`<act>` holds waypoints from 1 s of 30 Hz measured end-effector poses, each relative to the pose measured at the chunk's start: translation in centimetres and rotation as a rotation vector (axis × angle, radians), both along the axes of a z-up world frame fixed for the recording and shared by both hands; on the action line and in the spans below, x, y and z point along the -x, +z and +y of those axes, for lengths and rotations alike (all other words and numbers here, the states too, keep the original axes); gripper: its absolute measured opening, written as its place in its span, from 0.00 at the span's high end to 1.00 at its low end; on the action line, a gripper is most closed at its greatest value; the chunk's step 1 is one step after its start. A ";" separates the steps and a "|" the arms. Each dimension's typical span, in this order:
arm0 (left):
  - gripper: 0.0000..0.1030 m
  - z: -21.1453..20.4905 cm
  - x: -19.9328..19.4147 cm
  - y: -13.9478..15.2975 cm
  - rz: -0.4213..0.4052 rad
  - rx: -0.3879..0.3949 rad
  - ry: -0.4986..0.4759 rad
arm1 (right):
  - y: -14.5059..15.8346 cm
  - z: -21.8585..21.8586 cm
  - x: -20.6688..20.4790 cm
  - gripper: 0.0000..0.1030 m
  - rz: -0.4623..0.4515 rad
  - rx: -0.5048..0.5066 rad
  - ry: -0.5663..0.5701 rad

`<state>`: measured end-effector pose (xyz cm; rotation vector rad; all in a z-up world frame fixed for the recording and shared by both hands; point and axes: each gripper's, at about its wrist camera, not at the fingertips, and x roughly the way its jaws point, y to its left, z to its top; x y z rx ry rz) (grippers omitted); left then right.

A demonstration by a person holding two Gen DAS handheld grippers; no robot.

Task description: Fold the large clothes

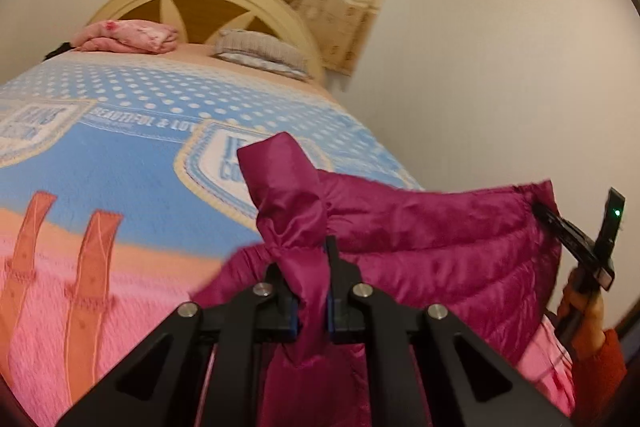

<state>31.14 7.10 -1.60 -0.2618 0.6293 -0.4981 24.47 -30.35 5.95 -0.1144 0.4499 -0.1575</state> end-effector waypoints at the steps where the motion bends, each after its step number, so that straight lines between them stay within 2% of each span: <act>1: 0.91 -0.8 -1.4 -0.5 0.012 -0.028 0.020 | -0.7 -0.3 -1.3 0.89 0.018 -0.002 -0.015; 5: 0.91 -3.6 -5.1 -4.7 0.082 -0.137 0.076 | -7.1 -2.5 -6.9 0.89 0.137 -0.063 -0.090; 9: 0.90 -4.9 -6.4 -8.7 0.129 -0.233 0.145 | -12.0 -3.8 -8.9 0.89 0.203 -0.094 -0.124; 13: 0.84 -4.5 -7.1 -11.0 0.173 -0.234 0.175 | -14.0 -4.5 -9.4 0.89 0.231 -0.131 -0.117; 16: 0.82 -4.3 -7.3 -11.6 0.204 -0.198 0.193 | -16.2 -5.2 -10.7 0.89 0.301 -0.176 -0.123; 18: 0.82 -4.4 -7.8 -12.0 0.224 -0.177 0.202 | -17.2 -5.8 -11.7 0.89 0.345 -0.224 -0.112; 23: 0.82 -4.5 -8.3 -12.4 0.250 -0.168 0.212 | -18.2 -7.8 -11.9 0.85 0.364 -0.370 -0.107; 27: 0.81 -4.6 -8.7 -12.4 0.259 -0.189 0.196 | -18.1 -8.0 -11.9 0.81 0.382 -0.399 -0.100; 29: 0.81 -3.9 -8.9 -12.1 0.288 -0.167 0.163 | -17.4 -9.3 -11.7 0.81 0.410 -0.506 -0.061; 30: 0.81 -3.3 -8.9 -11.7 0.303 -0.152 0.149 | -16.5 -10.6 -10.7 0.81 0.375 -0.594 -0.048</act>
